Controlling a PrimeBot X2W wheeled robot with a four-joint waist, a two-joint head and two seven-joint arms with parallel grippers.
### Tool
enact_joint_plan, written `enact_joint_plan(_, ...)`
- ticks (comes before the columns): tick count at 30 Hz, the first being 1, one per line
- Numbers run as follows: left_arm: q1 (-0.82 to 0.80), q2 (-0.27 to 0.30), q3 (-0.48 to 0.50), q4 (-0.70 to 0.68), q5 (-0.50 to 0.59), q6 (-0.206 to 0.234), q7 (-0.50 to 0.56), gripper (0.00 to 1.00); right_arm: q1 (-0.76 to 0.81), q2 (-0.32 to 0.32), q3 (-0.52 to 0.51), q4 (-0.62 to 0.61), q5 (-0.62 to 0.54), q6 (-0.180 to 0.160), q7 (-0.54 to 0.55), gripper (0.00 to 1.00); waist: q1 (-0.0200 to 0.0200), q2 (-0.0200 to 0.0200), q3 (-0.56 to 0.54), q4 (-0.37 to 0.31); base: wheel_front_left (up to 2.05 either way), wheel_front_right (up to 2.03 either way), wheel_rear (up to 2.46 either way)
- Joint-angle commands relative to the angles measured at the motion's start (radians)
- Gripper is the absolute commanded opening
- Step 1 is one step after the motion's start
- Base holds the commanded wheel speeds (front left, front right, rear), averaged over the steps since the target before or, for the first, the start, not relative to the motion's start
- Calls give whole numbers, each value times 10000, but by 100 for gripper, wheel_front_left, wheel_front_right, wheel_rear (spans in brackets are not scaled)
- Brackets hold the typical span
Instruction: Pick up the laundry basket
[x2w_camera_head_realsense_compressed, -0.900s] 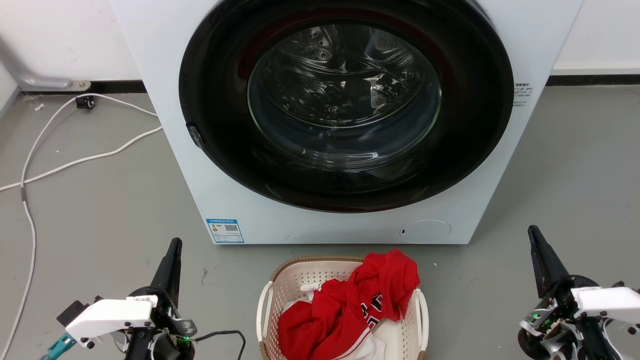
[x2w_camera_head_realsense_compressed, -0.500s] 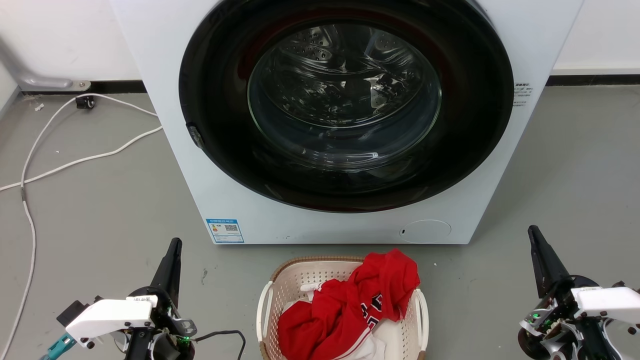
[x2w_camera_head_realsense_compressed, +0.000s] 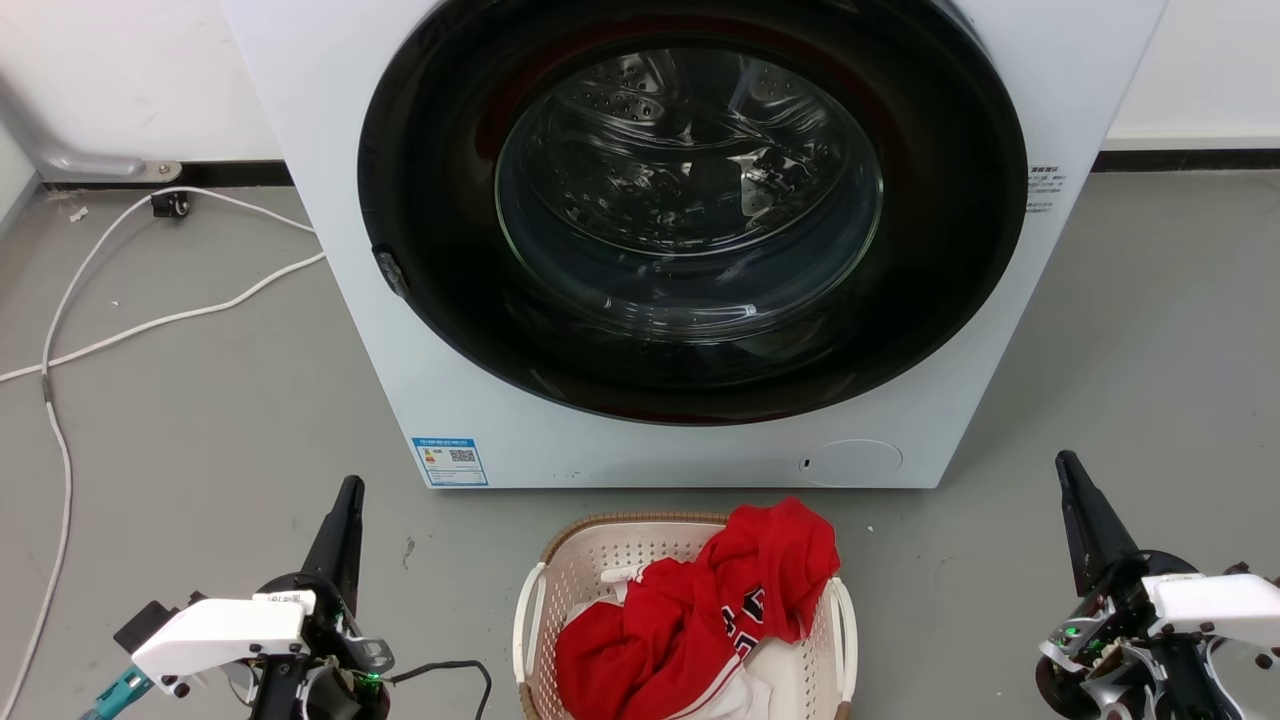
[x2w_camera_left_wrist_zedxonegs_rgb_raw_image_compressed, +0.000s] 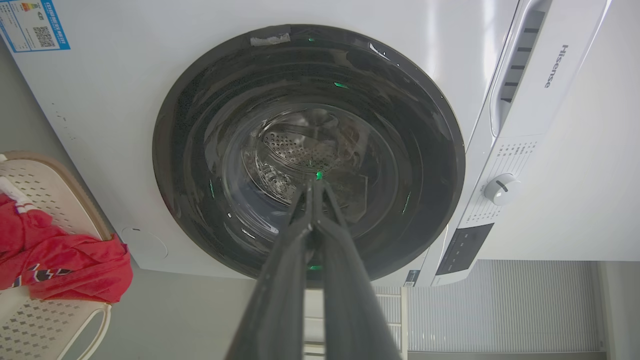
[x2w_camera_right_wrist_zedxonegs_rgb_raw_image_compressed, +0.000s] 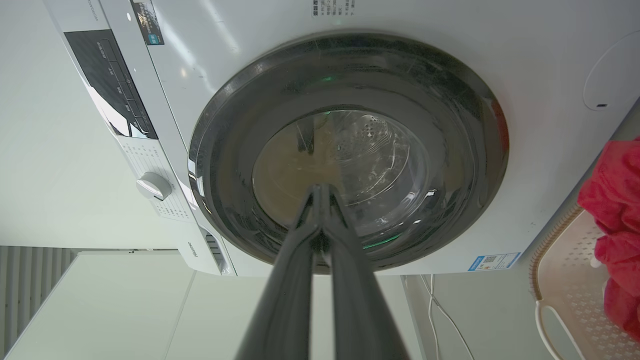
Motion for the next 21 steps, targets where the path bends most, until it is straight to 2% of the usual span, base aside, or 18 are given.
enact_joint_plan(1, 0, 0, 0, -1, 3, 0, 0, 100, 0, 2, 0, -1, -1, 0, -1, 100, 0, 0, 0, 0, 0, 0, 0)
enact_joint_plan(6, 245, -54, -40, 260, 0, 13, -28, 100, 246, 35, 32, 254, -14, -2, -28, 100, 0, 0, 0, -1, 0, 0, 0)
enact_joint_plan(21, 625, -47, -135, -272, 560, 6, -855, 100, 554, 34, 325, -49, -825, -1, -862, 100, 0, 0, -22, -12, 0, 0, 0)
